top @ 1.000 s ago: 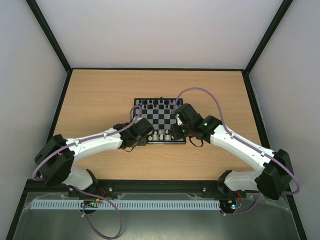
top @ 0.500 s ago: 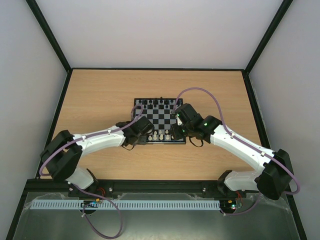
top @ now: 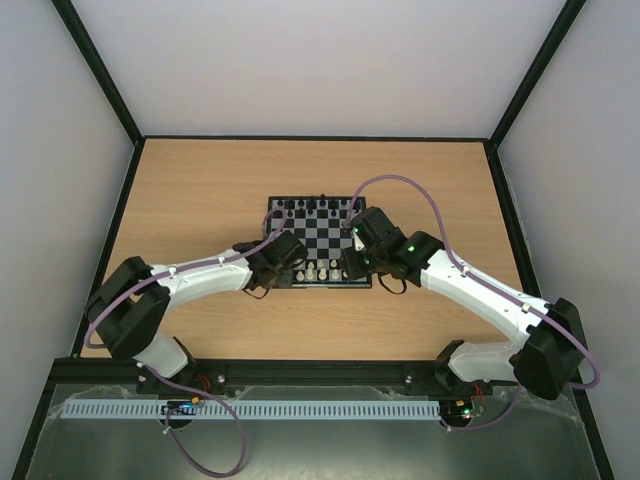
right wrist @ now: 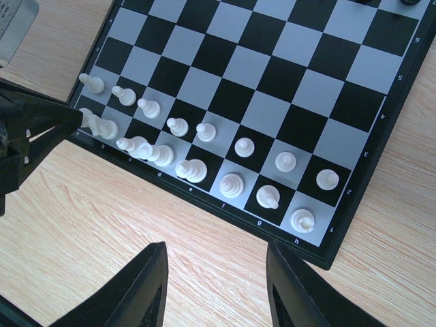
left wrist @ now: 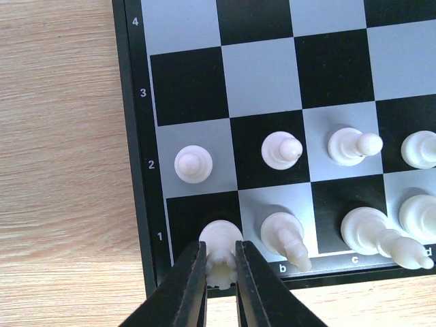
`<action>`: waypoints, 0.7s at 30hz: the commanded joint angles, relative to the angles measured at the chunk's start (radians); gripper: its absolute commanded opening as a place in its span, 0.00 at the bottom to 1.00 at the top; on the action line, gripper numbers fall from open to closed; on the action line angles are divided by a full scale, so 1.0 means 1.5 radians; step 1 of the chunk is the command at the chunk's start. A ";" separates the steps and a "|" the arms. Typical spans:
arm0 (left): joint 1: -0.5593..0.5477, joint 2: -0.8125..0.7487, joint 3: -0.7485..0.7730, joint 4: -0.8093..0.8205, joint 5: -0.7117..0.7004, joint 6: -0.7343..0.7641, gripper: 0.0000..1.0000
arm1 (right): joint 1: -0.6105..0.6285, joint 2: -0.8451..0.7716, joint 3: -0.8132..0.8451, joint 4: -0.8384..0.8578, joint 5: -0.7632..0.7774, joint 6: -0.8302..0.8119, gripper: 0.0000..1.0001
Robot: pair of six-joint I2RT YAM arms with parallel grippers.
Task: Set up the chess pieces on the board
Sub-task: Place the chess piece on the chessboard.
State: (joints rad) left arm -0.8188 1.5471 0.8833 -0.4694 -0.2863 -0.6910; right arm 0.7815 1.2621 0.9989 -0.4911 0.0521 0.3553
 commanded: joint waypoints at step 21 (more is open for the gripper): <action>0.006 0.017 -0.002 -0.007 -0.007 -0.002 0.21 | 0.006 0.001 -0.009 -0.006 -0.006 -0.007 0.41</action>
State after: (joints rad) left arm -0.8177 1.5684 0.8833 -0.4641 -0.2859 -0.6888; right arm 0.7845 1.2621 0.9989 -0.4911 0.0513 0.3550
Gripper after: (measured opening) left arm 0.199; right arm 0.406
